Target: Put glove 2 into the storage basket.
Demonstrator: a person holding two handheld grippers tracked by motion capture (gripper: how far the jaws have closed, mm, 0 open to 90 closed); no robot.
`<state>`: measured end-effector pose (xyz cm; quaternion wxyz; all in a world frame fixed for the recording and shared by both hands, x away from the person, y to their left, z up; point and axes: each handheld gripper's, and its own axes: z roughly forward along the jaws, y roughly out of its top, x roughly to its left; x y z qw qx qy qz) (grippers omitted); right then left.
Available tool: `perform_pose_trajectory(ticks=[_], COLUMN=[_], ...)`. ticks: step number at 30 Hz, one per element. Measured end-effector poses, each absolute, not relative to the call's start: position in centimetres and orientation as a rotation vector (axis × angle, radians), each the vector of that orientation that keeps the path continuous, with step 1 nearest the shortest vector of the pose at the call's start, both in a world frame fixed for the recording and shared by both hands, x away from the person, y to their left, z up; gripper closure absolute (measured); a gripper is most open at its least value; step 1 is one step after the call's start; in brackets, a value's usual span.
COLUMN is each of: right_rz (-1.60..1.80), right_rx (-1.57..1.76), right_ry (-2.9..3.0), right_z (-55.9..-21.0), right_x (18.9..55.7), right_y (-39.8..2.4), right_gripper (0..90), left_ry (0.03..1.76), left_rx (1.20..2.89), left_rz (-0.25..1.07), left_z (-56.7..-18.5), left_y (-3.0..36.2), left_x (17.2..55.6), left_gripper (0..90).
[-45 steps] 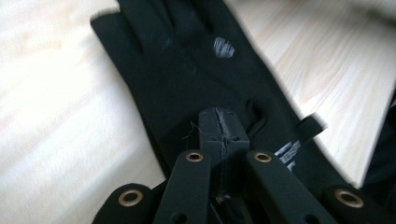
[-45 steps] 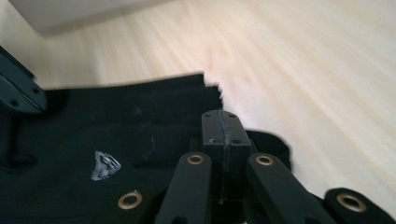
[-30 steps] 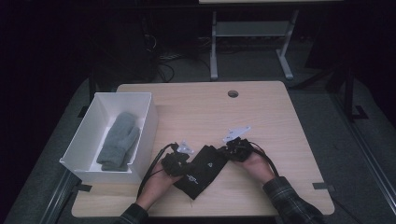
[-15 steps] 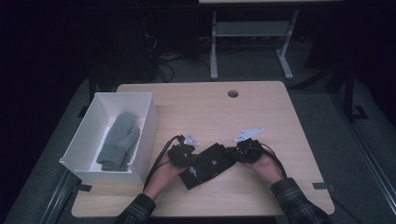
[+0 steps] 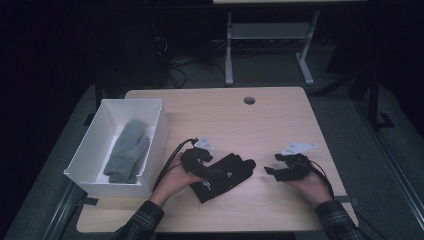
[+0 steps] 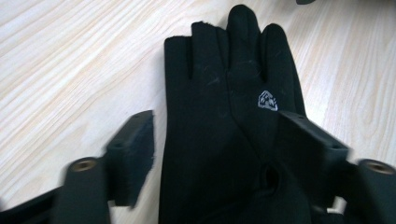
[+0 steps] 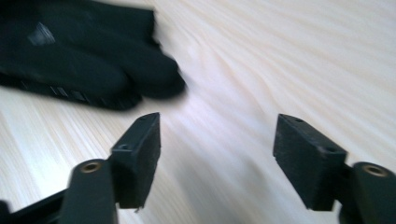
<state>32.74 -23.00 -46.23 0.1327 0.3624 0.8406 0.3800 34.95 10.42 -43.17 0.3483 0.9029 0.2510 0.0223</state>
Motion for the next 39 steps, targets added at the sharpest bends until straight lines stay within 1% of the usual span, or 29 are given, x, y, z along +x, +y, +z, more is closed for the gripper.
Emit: perform_pose_trajectory(ticks=[2, 6, 8, 10, 21, 28, 33, 39], right_rz=[1.07, 1.039, 1.044, 1.037, 1.031, 1.039, 1.041, 1.045], right_rx=[1.06, 1.08, 1.086, 1.088, 1.092, 1.088, 1.084, 1.082], right_ry=[2.436, 2.423, 2.415, 2.415, 2.443, 2.441, 2.443, 2.442], right_z=[-46.7, -47.3, -47.3, -47.4, -47.7, -47.8, -47.8, -47.8], right_x=[32.4, 32.2, 32.3, 32.4, 32.4, 32.3, 32.3, 32.3], right_y=[-24.0, -25.2, -25.4, -25.4, -25.1, -25.0, -25.0, -25.0], right_gripper=[28.4, 27.3, 26.7, 26.4, 26.0, 26.0, 26.0, 25.4], left_ry=[0.644, 0.623, 0.622, 0.599, 0.58, 0.596, 0.593, 0.567], left_rx=[2.347, 2.359, 2.358, 2.391, 2.453, 2.452, 2.46, 2.47], left_rz=[0.052, 0.063, 0.07, 0.091, 0.159, 0.157, 0.161, 0.141], left_z=[-43.3, -43.5, -43.8, -44.1, -45.4, -45.8, -45.8, -45.6], left_y=[10.0, 9.1, 8.6, 8.4, 7.6, 7.7, 7.6, 7.6], left_x=[35.0, 34.5, 34.1, 34.0, 33.8, 33.9, 33.8, 33.6], left_gripper=[20.4, 15.0, 14.1, 13.5, 13.7, 13.2, 15.7, 27.9])
